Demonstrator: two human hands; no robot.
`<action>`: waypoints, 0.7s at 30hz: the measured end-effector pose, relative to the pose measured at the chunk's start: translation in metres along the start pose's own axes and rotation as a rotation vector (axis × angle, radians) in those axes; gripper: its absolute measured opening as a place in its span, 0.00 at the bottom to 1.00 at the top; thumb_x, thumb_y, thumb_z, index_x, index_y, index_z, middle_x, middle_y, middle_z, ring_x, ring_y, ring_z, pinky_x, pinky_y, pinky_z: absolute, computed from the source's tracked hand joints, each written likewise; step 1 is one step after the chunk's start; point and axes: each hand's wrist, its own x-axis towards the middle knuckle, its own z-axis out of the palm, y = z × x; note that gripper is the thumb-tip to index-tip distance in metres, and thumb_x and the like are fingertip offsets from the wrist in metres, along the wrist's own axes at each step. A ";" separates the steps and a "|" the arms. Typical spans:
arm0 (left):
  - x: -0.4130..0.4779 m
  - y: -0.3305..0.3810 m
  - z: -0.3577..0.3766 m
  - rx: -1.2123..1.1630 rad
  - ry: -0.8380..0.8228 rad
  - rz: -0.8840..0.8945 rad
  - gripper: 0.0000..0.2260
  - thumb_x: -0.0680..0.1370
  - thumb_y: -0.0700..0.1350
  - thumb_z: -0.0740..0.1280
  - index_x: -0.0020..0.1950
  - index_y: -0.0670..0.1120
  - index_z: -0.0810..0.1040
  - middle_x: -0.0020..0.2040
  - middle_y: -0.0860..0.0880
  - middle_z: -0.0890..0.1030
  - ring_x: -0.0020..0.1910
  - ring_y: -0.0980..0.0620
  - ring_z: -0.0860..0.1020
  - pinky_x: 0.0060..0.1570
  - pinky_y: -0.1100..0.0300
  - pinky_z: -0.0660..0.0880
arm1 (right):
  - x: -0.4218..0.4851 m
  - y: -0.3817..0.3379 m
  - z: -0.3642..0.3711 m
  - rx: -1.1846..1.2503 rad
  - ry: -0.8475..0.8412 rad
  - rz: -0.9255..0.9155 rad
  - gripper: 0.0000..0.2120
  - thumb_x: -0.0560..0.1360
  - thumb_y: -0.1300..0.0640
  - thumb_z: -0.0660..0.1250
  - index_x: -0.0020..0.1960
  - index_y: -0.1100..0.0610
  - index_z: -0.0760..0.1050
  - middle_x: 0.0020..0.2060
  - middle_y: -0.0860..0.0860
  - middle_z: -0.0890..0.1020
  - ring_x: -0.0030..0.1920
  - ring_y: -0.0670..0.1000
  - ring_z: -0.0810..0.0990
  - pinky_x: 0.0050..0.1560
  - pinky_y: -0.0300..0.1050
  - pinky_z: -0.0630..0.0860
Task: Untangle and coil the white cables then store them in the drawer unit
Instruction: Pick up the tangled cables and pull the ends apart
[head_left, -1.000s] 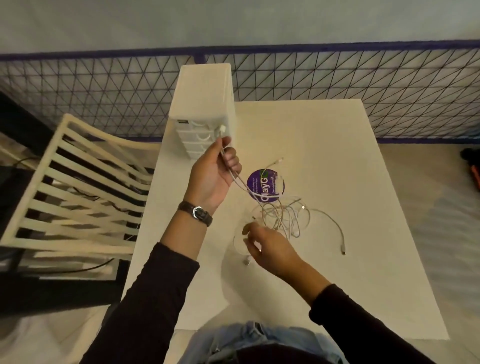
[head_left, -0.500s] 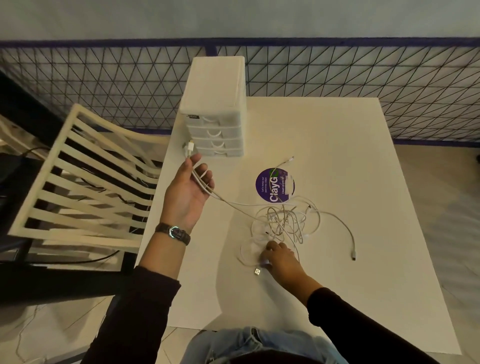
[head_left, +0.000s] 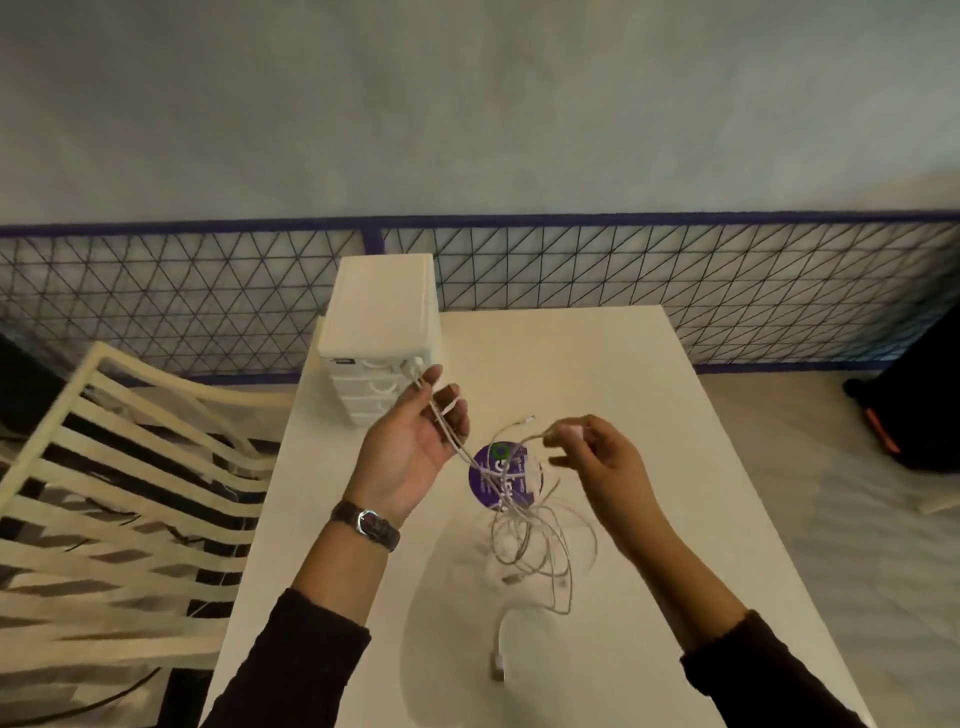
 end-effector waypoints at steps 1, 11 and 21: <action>0.003 0.002 0.013 0.067 -0.053 -0.017 0.10 0.81 0.42 0.56 0.50 0.46 0.77 0.38 0.49 0.81 0.36 0.53 0.81 0.41 0.59 0.78 | 0.011 -0.017 -0.005 0.102 0.026 -0.014 0.11 0.78 0.57 0.61 0.45 0.63 0.78 0.43 0.56 0.84 0.46 0.52 0.83 0.52 0.51 0.79; 0.021 0.034 0.070 0.525 -0.164 0.176 0.12 0.82 0.43 0.53 0.54 0.45 0.77 0.34 0.48 0.76 0.26 0.58 0.66 0.29 0.65 0.65 | 0.028 -0.173 -0.064 0.579 -0.179 -0.396 0.12 0.78 0.52 0.53 0.43 0.55 0.72 0.22 0.47 0.67 0.21 0.44 0.61 0.21 0.34 0.59; 0.008 0.046 0.106 0.574 -0.108 0.348 0.10 0.78 0.40 0.61 0.54 0.47 0.80 0.36 0.50 0.74 0.35 0.56 0.74 0.39 0.64 0.77 | 0.059 -0.145 -0.026 0.062 -0.071 -0.221 0.09 0.77 0.58 0.62 0.50 0.63 0.77 0.30 0.50 0.70 0.29 0.45 0.66 0.30 0.35 0.64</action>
